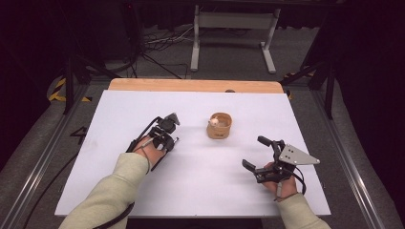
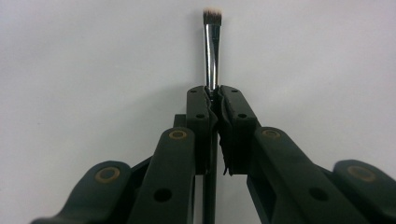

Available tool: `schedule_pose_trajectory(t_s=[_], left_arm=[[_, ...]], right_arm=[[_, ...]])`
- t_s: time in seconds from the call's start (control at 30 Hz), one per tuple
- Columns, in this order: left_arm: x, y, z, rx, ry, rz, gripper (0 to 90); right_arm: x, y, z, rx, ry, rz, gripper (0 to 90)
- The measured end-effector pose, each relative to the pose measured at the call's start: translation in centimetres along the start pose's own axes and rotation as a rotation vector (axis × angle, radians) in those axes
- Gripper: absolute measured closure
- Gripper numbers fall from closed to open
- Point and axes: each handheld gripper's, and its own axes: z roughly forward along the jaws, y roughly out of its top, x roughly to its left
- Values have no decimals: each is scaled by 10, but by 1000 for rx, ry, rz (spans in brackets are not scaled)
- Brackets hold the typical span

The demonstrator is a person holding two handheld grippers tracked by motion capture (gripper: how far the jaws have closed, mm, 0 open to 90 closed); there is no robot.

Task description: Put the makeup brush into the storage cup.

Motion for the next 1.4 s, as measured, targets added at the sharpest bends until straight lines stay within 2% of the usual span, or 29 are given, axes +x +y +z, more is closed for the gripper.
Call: schedule_pose_trajectory(t_s=[0.2,0.33,0.43,0.47,0.5,0.6,0.8,0.9,0.97,1.0,1.03,1.13,1.2,1.27,1.4], left_arm=[[2,-5,-19,-96,-33,3,830],[0,-10,-29,-161,-45,33,830],[-3,-13,-36,-214,-66,38,831],[-3,-13,-36,-214,-66,38,831],[-3,-15,-38,-234,-69,47,831],[-4,-18,-45,-307,-103,40,831],[-6,-26,-61,-436,-133,75,831],[-6,-32,-68,-507,-142,66,831],[-6,-34,-68,-525,-150,61,831],[-5,-38,-69,-558,-149,69,831],[-5,-38,-69,-558,-149,69,831],[-4,-44,-69,-622,-176,75,831],[-3,-48,-69,-667,-199,95,831],[-3,-53,-69,-688,-228,107,831],[-4,-64,-68,-758,-234,173,831]], right_arm=[[0,0,0,2,2,1,10],[0,0,0,5,4,0,10],[0,0,1,10,5,-1,10],[0,0,1,10,5,-1,10],[0,0,1,12,8,-2,9],[1,-1,2,23,19,-16,3],[3,0,2,34,31,-43,0],[3,0,2,35,31,-47,0],[4,0,2,34,31,-47,0],[3,0,2,35,34,-44,0],[3,0,2,35,34,-44,0],[3,0,2,33,34,-44,0],[4,0,1,33,33,-43,0],[4,0,1,33,33,-43,0],[4,0,0,33,32,-42,0]])
